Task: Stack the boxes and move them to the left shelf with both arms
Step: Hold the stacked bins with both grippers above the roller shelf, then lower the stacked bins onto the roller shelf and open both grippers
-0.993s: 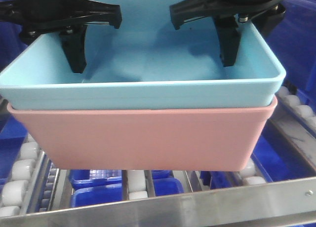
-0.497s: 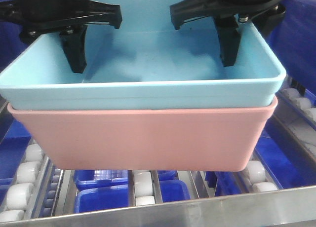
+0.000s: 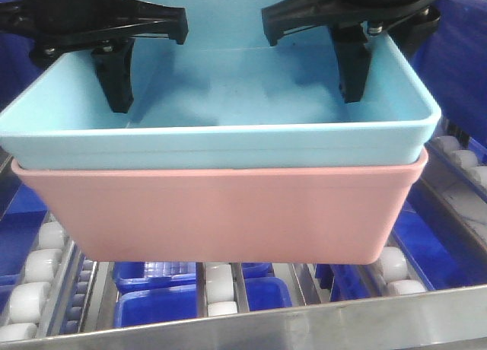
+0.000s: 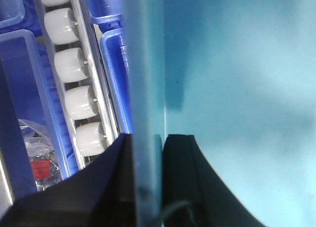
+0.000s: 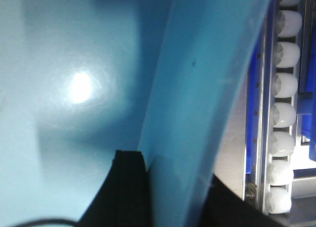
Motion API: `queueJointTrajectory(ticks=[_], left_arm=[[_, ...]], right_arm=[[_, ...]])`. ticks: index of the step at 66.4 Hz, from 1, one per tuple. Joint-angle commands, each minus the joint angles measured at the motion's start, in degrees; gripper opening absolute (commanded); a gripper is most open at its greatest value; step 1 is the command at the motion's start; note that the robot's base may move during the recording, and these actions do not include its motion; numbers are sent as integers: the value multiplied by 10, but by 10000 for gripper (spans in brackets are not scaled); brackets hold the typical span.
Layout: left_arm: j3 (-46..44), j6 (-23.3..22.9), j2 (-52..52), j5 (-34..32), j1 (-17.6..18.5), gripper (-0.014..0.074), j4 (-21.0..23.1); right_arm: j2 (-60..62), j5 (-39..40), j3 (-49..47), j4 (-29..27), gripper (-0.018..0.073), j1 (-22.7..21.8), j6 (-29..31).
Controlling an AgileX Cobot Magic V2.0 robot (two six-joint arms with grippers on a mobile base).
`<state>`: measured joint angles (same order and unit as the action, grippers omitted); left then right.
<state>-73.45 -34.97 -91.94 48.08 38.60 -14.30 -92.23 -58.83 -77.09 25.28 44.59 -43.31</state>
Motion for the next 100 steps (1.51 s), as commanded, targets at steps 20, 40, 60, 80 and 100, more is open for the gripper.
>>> queueJointTrajectory(ticks=[20,40,60,80,100], left_arm=[[-27,-7,29,-93,22,-5,79],[-24,-66,29,-77,22,-4,63],[-4,-139,18,-81,21,-4,-32],[-4,-139,-38,-83,20,-6,-44],[-6,-139,-54,-78,20,41,-44]], right_arm=[[25,127,-36,-6,56,4,67],[19,138,-61,-34,56,-63,139],[-36,166,-61,-34,56,-67,155],[-91,164,-61,-32,56,-67,155],[-92,154,-61,-32,109,-67,155]])
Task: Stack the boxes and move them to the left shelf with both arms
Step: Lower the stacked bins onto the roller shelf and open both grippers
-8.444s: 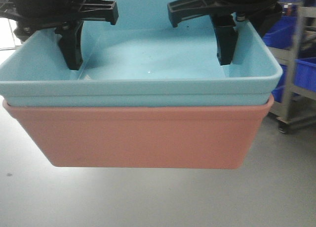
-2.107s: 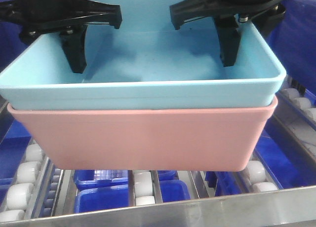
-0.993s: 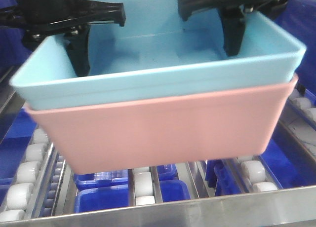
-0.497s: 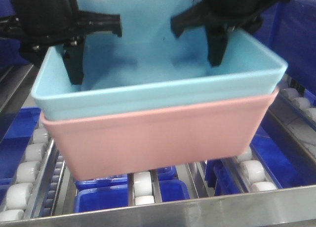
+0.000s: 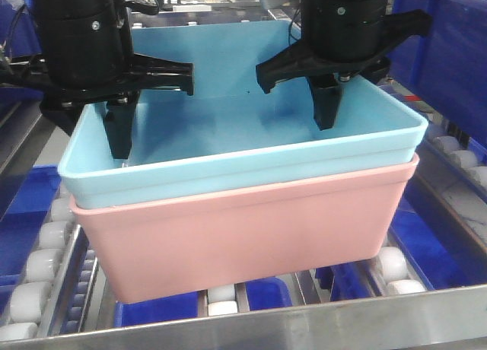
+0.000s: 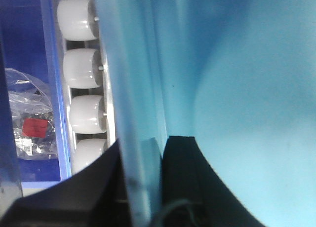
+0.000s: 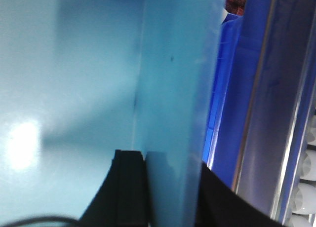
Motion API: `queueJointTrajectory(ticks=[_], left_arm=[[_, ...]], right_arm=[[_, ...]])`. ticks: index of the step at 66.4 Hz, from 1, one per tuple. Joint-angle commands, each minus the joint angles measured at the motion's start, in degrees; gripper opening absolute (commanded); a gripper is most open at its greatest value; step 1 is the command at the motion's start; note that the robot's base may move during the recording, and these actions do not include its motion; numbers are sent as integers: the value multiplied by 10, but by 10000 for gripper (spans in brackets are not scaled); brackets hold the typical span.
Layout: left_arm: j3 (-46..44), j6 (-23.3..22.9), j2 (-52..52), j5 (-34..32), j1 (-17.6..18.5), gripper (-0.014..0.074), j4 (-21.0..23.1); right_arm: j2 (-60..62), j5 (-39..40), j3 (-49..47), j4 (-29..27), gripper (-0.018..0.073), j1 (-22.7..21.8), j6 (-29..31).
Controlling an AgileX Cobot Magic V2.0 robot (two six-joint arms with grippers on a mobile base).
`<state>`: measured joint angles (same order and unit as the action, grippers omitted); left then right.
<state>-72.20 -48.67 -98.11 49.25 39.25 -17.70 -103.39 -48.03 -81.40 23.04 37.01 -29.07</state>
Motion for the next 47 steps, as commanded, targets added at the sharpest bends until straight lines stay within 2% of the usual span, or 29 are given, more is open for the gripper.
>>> queueJointTrajectory(ticks=[1,6,15,21,47], left_arm=[[-19,0,7,-87,14,56,-10],[-26,0,7,-80,14,157,-10],[-47,0,7,-53,14,400,-12],[-63,0,10,-24,14,502,-13],[-84,13,69,12,17,514,-17]], right_arm=[[20,45,-18,-10,118,9,13],[20,40,-18,-10,225,9,13],[20,21,-24,-9,482,8,13],[23,6,-27,-9,585,8,13],[85,-24,-27,14,603,8,13]])
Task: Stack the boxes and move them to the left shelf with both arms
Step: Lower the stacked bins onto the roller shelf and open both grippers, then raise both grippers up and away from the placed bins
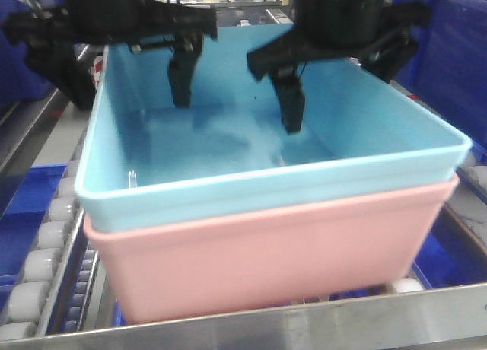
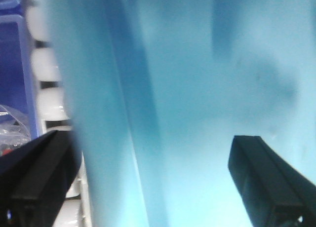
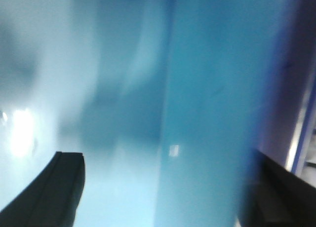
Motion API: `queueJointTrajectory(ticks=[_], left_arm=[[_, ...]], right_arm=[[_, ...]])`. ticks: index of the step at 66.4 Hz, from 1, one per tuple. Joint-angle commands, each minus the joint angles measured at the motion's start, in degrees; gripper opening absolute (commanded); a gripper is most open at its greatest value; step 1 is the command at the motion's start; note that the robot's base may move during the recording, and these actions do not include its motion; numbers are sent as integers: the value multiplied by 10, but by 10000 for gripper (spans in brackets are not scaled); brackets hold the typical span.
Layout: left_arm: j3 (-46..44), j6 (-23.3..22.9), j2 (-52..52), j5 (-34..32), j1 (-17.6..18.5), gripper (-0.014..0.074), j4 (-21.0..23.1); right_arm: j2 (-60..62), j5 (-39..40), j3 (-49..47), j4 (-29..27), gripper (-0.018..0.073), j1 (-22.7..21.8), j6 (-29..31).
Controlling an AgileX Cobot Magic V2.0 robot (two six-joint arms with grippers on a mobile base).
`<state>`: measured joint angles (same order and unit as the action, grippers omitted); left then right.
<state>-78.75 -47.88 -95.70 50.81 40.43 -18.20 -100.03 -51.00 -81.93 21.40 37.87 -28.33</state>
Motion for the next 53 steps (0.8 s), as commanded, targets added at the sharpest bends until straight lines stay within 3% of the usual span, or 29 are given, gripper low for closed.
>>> queueJointTrajectory(ticks=[1,13,19,24,33,37,45,53], left_arm=[[-19,8,47,-3,7,514,-12],[-19,8,83,25,39,514,-44],[-17,8,100,38,66,501,-66],[-16,8,110,51,89,442,-84],[2,7,127,53,133,250,-113],[11,-12,135,57,147,154,-133],[37,-45,153,58,175,-23,-170],[55,-57,178,58,203,-3,-196]], right_arm=[[57,5,-22,31,603,-1,5],[101,-9,-22,31,599,-1,5],[121,-23,-21,31,537,-1,5],[135,-36,-20,31,433,-1,6],[163,-47,-8,31,130,-1,6],[179,-44,3,31,34,-1,5],[213,-27,39,31,55,-1,5],[263,8,85,31,55,-1,5]])
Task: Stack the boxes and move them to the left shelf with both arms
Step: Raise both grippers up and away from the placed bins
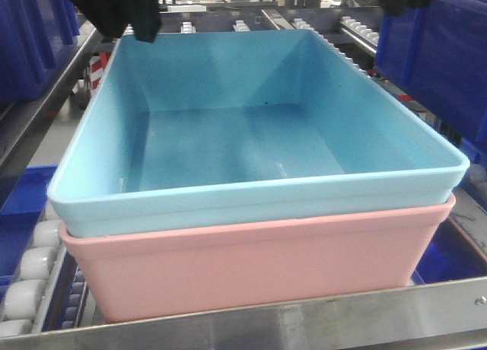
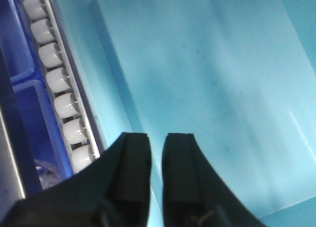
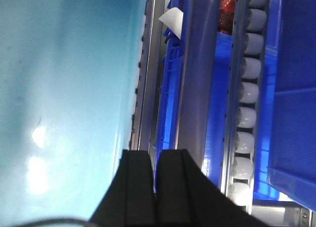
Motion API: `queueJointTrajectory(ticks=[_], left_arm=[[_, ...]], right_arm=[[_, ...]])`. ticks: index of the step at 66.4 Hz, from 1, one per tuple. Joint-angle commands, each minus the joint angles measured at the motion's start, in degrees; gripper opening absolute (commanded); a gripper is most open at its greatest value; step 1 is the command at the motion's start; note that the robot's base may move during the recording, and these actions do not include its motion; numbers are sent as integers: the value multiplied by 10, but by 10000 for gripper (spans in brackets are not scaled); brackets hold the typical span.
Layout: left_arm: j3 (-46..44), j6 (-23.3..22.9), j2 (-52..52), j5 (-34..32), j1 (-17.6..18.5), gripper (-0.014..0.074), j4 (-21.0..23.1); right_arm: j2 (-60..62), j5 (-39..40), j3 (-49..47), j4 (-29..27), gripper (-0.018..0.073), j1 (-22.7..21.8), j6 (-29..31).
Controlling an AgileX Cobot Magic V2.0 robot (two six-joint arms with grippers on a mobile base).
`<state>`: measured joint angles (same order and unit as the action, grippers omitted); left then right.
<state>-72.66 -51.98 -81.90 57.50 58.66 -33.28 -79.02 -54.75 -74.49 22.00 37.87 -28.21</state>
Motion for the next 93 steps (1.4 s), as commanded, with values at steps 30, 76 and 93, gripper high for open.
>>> queueJointTrajectory(ticks=[30,76,93], left_arm=[[94,-16,159,-82,178,-3,-149],[231,-16,198,-123,268,-3,-176],[231,-16,198,-123,268,-3,-176]], right_arm=[[318,211,250,25,55,0,5],[563,295,475,38,55,0,5],[563,291,475,38,55,0,5]])
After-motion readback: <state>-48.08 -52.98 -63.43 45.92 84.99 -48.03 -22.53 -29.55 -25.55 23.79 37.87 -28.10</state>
